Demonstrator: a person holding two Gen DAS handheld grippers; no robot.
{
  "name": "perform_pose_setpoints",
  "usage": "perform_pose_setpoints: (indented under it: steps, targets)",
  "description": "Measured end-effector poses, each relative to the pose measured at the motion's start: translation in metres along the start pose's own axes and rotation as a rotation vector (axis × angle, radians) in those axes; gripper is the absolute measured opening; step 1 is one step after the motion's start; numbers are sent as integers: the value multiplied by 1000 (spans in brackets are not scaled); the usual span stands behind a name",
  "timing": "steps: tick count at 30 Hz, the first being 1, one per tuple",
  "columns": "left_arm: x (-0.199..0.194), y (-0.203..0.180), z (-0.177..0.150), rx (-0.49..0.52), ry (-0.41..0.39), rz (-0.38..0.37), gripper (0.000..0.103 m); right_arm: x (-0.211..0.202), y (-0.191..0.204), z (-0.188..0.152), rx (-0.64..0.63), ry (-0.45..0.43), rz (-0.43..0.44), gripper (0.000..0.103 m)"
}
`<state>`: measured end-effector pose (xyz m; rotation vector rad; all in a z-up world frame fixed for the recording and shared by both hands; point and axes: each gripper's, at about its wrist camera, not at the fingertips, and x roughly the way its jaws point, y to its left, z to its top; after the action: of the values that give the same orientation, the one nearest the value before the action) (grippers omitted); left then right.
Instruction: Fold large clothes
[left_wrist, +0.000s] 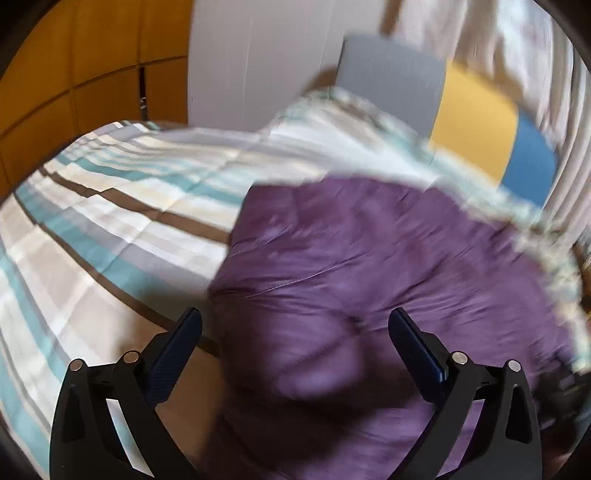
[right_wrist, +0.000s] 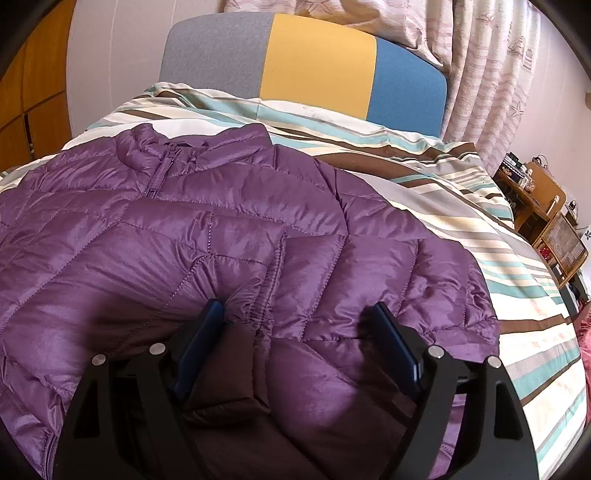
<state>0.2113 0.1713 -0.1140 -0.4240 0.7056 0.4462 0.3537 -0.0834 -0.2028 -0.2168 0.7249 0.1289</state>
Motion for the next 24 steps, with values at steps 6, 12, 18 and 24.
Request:
perform_pose_setpoints:
  steps: [6,12,18,24]
  targets:
    - [-6,-69,2,177,-22,-52,100,-2,-1,-1,4,-5,1,83]
    - [54,-108,-21,369,45,60,100,0,-4,-2,19,2,21,83]
    - [72,-101,-24,341,95,46,100,11,-9,0,55,32,58,88]
    - [73,-97,-24,322,105,24,100,13,-11,1,65,34,66,89]
